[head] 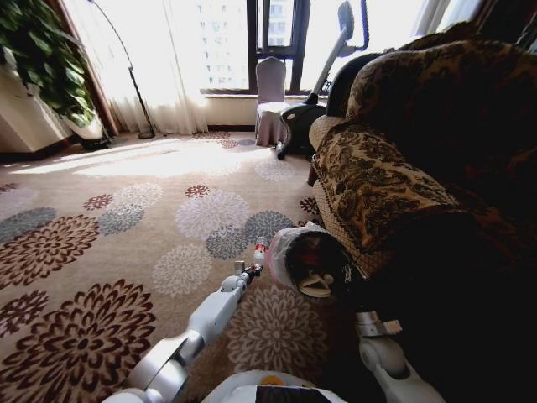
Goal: Pick up the trash from the ground and place it into the trash bin.
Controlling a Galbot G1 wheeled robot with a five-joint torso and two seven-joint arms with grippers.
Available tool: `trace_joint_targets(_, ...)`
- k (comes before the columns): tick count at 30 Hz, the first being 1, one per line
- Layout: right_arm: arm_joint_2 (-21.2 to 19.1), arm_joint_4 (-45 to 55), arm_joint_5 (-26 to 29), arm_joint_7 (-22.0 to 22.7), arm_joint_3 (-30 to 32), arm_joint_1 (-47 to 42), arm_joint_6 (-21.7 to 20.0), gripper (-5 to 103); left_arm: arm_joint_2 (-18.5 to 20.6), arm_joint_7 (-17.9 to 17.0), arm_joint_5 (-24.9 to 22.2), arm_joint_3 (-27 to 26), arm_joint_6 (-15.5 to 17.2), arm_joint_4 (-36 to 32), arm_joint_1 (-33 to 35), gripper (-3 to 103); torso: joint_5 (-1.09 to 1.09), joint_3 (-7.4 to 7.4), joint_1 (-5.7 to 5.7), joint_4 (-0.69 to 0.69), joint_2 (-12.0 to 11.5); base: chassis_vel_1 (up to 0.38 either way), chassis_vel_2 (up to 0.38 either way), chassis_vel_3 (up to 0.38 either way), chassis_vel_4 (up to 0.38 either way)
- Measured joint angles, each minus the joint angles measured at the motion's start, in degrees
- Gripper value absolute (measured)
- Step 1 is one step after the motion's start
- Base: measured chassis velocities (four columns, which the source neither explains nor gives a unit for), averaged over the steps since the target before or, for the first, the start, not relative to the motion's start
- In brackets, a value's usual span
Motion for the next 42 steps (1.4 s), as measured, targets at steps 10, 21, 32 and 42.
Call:
trace_joint_targets(10,2.41,-12.3,-1.8,0.07,-3.33,11.38,-0.18,0,8.02,1.08,-26.91,-18.86,2.15,-38.37,24.71,30,0.03,-0.01,-0.01,0.04,0.0,0.0,0.0,0.0,0.0)
trace_joint_targets(21,3.97,-23.18,-1.15,0.0,-13.77,24.37,-0.43,0,7.71,-3.06,-50.09,-23.91,7.96,-59.46,30.01,30,0.01,0.0,0.0,-0.03,0.0,0.0,0.0,0.0,0.0)
trace_joint_targets(32,8.6,-29.63,-1.19,0.0,-20.25,34.05,0.34,0,5.0,-9.25,-55.35,-10.71,10.46,-66.92,34.61,30,0.01,0.0,0.0,0.0,0.0,0.0,0.0,0.0,0.0)
trace_joint_targets(42,6.6,-24.52,-0.24,0.04,-21.8,32.47,1.02,0,1.85,-7.21,-53.77,-4.48,7.56,-58.17,32.32,30,0.02,0.0,0.0,-0.02,0.0,0.0,0.0,0.0,0.0)
